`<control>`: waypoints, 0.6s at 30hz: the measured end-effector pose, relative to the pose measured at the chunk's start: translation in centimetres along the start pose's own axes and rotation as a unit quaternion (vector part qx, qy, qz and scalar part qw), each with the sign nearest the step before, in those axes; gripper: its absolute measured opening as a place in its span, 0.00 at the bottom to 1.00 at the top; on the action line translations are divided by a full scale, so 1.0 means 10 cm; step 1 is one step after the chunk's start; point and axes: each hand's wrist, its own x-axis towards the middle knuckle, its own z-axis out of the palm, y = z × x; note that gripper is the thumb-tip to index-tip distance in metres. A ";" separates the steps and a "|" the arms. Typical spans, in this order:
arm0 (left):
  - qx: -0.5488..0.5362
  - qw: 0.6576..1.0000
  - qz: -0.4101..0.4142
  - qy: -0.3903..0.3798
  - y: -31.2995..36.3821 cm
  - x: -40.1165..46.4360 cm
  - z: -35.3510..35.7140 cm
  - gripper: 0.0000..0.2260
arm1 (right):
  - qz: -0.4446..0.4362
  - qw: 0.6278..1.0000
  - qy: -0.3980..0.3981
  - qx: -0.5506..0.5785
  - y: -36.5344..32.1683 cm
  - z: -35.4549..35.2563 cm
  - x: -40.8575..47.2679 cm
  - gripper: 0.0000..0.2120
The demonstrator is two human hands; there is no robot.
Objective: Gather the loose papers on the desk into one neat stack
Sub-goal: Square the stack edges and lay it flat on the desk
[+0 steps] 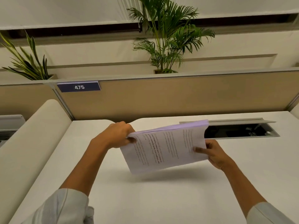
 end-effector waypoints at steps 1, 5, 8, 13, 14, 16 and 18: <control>-0.003 1.000 0.011 0.013 0.03 -0.01 0.02 0.05 | -0.009 0.999 -0.016 -0.045 0.01 0.03 -0.02 0.23; -0.267 0.946 -0.014 0.185 -0.04 -0.03 0.25 0.05 | -0.041 0.992 0.013 -0.121 0.15 0.15 -0.05 0.16; -0.562 0.778 -0.088 0.268 0.01 -0.11 0.55 0.11 | -0.020 0.993 0.054 -0.105 0.29 0.22 -0.08 0.16; -0.680 0.673 -0.175 0.233 0.23 -0.16 1.14 0.24 | -0.012 0.991 0.075 -0.111 0.47 0.36 -0.13 0.18; -0.679 0.674 -0.181 0.230 0.26 -0.15 1.22 0.20 | -0.005 0.991 0.078 -0.108 0.50 0.39 -0.14 0.18; -0.663 0.689 -0.180 0.231 0.30 -0.12 1.27 0.11 | 0.007 0.991 0.081 -0.103 0.54 0.42 -0.15 0.14; -0.641 0.707 -0.166 0.247 0.32 -0.09 1.24 0.10 | 0.006 0.990 0.097 -0.103 0.56 0.46 -0.15 0.14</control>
